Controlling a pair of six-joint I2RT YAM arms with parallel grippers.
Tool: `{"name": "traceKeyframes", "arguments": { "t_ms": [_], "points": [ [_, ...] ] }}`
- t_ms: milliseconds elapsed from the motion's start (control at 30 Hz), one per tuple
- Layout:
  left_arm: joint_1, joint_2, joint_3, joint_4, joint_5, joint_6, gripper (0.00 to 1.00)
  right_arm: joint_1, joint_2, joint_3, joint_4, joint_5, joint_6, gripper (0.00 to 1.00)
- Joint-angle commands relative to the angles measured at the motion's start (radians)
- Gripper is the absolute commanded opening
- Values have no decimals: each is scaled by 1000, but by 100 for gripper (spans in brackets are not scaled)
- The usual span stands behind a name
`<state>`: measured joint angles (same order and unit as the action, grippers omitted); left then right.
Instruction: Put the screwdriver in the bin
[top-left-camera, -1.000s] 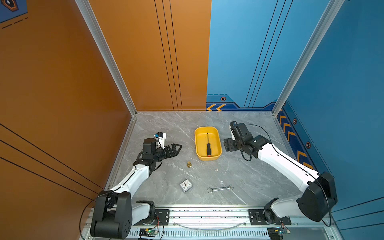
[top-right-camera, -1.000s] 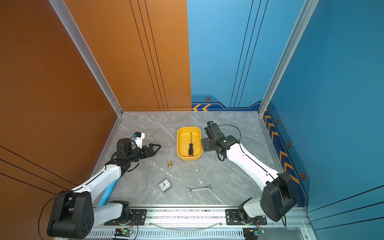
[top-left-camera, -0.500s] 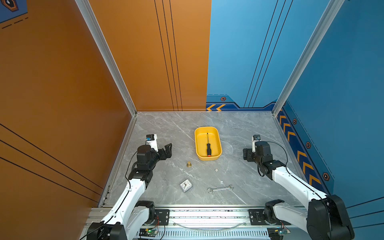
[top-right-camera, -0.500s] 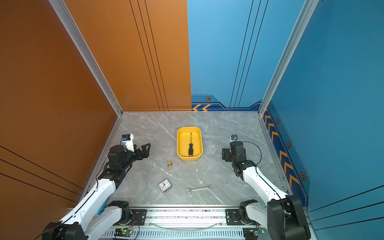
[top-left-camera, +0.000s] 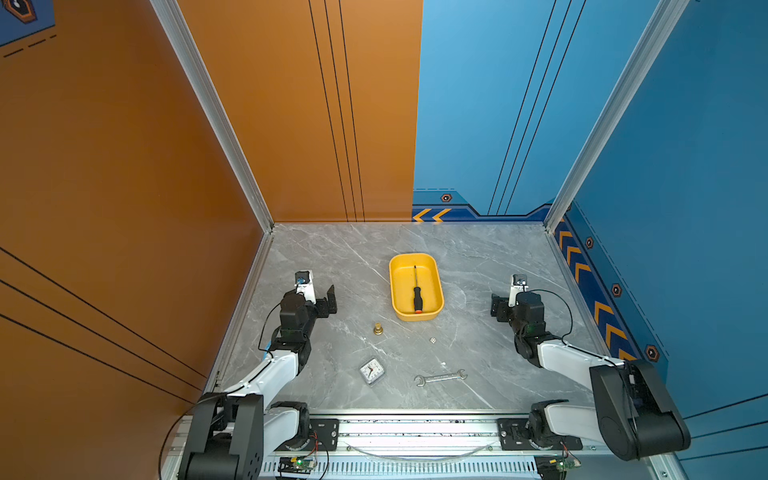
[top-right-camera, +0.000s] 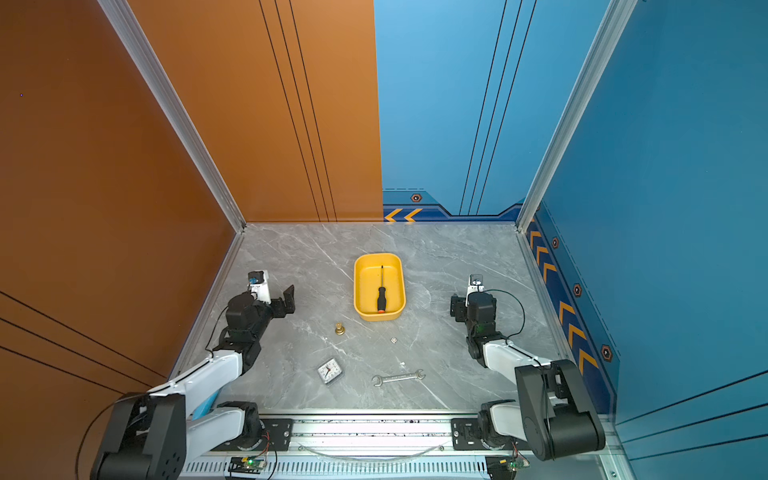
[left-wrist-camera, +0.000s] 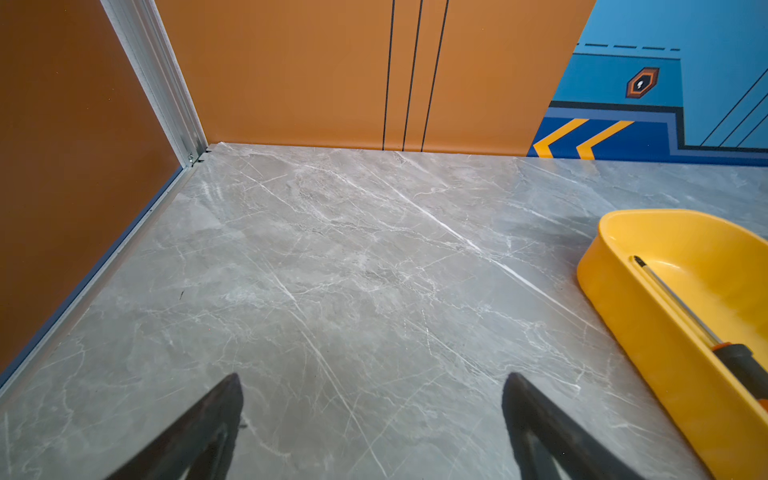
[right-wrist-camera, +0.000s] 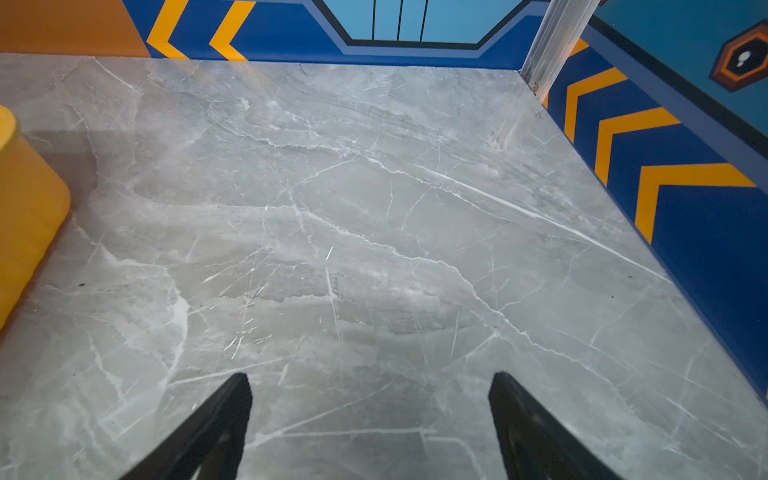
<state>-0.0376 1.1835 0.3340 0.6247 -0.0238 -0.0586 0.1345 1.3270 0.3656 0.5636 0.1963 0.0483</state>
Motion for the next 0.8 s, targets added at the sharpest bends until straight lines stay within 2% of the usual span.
{"name": "traceKeyframes", "arguments": {
  "t_ms": [0, 133, 333, 467, 500, 567, 667, 767],
  "points": [
    [11, 65, -10, 119, -36, 63, 98, -8, 44, 13, 167, 30, -48, 87],
    [28, 164, -46, 272, -23, 63, 98, -25, 162, -12, 350, 41, -52, 87],
    [35, 282, -30, 352, -8, 65, 98, -62, 225, -20, 410, 13, -16, 88],
    [36, 380, -1, 395, 9, 71, 98, -73, 223, -7, 379, 5, -4, 88],
    [38, 391, 20, 379, 19, 74, 98, -76, 219, -3, 363, 3, -1, 88],
    [44, 366, 61, 243, 23, 70, 98, -83, 221, 2, 359, -11, 5, 88],
    [47, 383, 51, 292, 27, 68, 98, -99, 221, 8, 344, -44, 13, 91],
    [47, 383, 52, 290, 28, 68, 98, -99, 221, 8, 345, -42, 13, 99]
  ]
}}
